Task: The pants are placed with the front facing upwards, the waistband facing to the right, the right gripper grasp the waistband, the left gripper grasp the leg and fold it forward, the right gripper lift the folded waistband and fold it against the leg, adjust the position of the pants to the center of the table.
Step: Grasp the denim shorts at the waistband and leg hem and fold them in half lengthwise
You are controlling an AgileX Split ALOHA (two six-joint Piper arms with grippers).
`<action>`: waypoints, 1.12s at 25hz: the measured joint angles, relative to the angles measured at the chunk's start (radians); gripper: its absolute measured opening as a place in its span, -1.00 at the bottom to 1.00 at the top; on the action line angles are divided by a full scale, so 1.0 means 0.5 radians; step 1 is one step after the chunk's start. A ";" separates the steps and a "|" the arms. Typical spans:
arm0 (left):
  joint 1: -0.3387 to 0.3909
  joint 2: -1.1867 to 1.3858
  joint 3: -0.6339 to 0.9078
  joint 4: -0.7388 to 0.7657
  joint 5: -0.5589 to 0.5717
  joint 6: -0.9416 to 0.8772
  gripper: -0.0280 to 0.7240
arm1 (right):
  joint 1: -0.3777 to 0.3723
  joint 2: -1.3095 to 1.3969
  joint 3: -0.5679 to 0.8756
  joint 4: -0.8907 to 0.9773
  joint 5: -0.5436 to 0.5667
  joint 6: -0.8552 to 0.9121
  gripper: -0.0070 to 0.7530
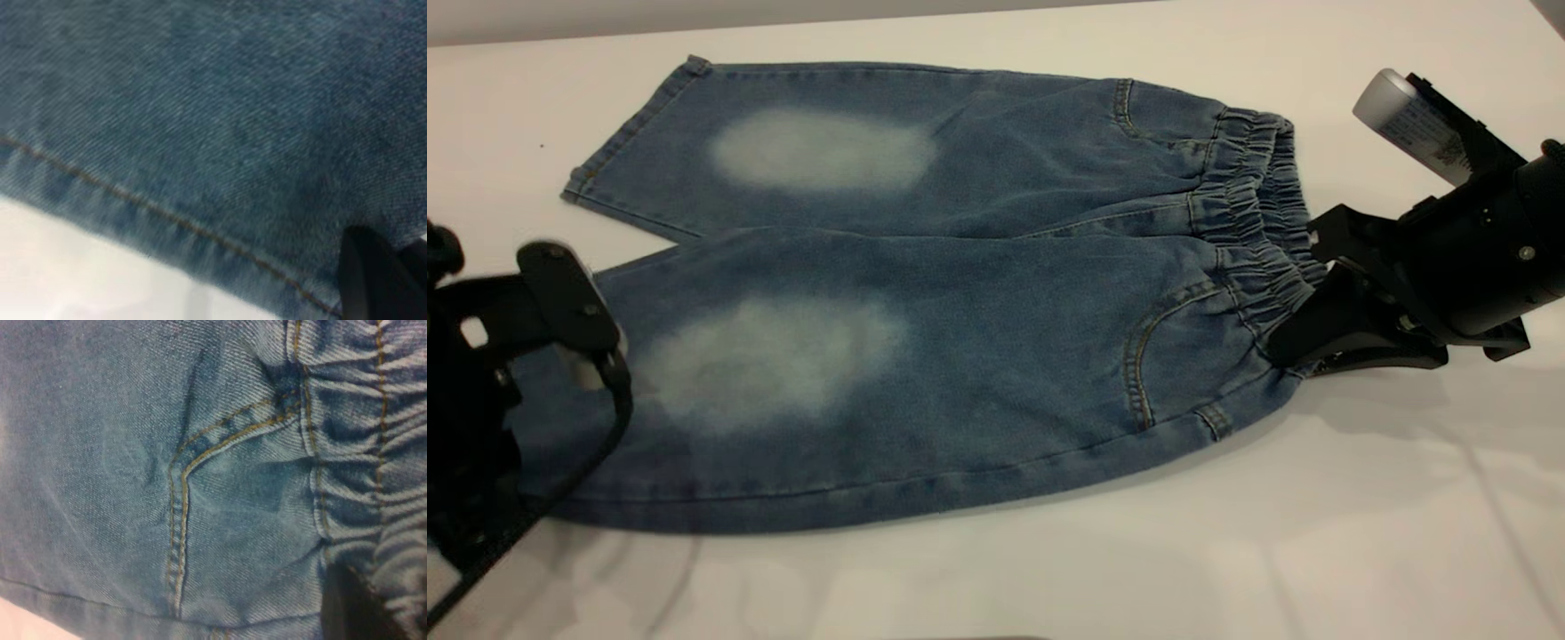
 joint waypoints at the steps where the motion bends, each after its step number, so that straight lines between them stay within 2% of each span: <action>1: 0.000 -0.047 -0.020 0.002 0.027 -0.005 -0.87 | 0.000 0.000 0.000 -0.009 0.007 0.000 -0.82; 7: 0.000 -0.407 -0.036 0.022 0.095 -0.005 -0.87 | 0.000 -0.049 0.000 -0.077 0.089 0.077 -0.82; 13: 0.000 -0.730 -0.032 0.020 0.225 -0.005 -0.87 | 0.000 -0.285 0.018 -0.327 0.150 0.398 -0.82; 17: -0.002 -0.870 0.047 -0.028 0.323 -0.005 -0.87 | 0.000 -0.536 0.163 -0.484 0.134 0.628 -0.82; 21: -0.106 -1.017 0.130 -0.070 0.367 -0.002 -0.87 | 0.000 -0.822 0.326 -0.552 0.066 0.740 -0.82; 25: -0.125 -1.068 0.065 0.071 0.340 -0.020 -0.87 | 0.000 -0.927 0.343 -0.548 0.046 0.901 -0.82; 28: -0.125 -1.008 -0.091 0.282 0.335 -0.153 -0.87 | 0.000 -0.921 0.339 -0.486 0.016 0.964 -0.82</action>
